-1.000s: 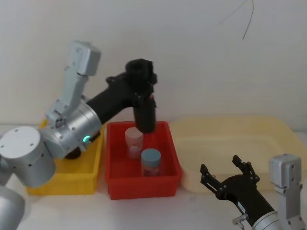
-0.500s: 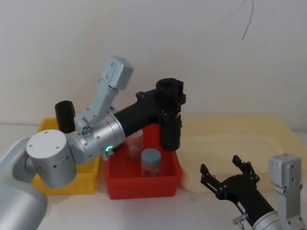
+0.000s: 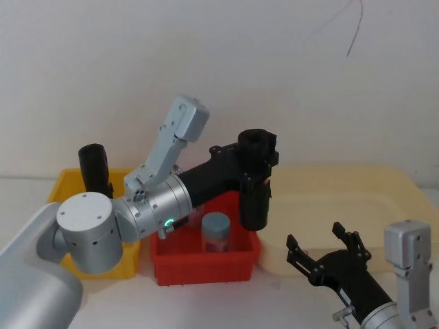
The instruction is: Pick up the garbage bag with the one hand and transfer it to the other hand.
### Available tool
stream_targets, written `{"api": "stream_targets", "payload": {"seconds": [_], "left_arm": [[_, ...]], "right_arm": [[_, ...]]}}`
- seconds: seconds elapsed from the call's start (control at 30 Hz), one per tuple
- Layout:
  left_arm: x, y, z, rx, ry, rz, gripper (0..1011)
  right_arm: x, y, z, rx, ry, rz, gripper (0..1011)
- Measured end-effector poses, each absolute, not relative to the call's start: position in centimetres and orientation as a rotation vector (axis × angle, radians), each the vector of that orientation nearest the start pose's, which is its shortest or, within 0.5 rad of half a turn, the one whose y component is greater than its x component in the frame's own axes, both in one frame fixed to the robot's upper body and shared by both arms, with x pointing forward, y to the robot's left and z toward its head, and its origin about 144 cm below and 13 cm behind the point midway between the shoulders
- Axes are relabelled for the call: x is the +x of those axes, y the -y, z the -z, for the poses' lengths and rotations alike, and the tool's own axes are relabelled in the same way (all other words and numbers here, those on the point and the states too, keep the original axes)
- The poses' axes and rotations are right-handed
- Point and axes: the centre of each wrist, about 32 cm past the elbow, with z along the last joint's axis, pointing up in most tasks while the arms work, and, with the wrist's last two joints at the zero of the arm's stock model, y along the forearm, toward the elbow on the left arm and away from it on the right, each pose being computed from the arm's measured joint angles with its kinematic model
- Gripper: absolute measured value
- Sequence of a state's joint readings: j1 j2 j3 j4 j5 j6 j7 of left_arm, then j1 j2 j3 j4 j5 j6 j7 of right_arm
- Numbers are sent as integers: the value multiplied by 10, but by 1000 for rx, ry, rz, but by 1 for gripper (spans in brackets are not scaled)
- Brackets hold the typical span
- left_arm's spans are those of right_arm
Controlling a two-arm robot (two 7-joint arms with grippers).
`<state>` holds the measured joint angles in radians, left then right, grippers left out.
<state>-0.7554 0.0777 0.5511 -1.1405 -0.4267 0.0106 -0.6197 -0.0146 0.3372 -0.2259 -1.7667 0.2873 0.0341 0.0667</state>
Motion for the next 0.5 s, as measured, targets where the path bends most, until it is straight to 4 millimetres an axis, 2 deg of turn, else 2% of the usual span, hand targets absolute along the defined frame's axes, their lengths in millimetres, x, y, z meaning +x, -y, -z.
{"api": "stream_targets", "payload": {"seconds": [0.5], "left_arm": [[619,-102,-1288,-115,141,-467,392]], "right_arm": [[445,230,-1192,65,58,1158,1000]]}}
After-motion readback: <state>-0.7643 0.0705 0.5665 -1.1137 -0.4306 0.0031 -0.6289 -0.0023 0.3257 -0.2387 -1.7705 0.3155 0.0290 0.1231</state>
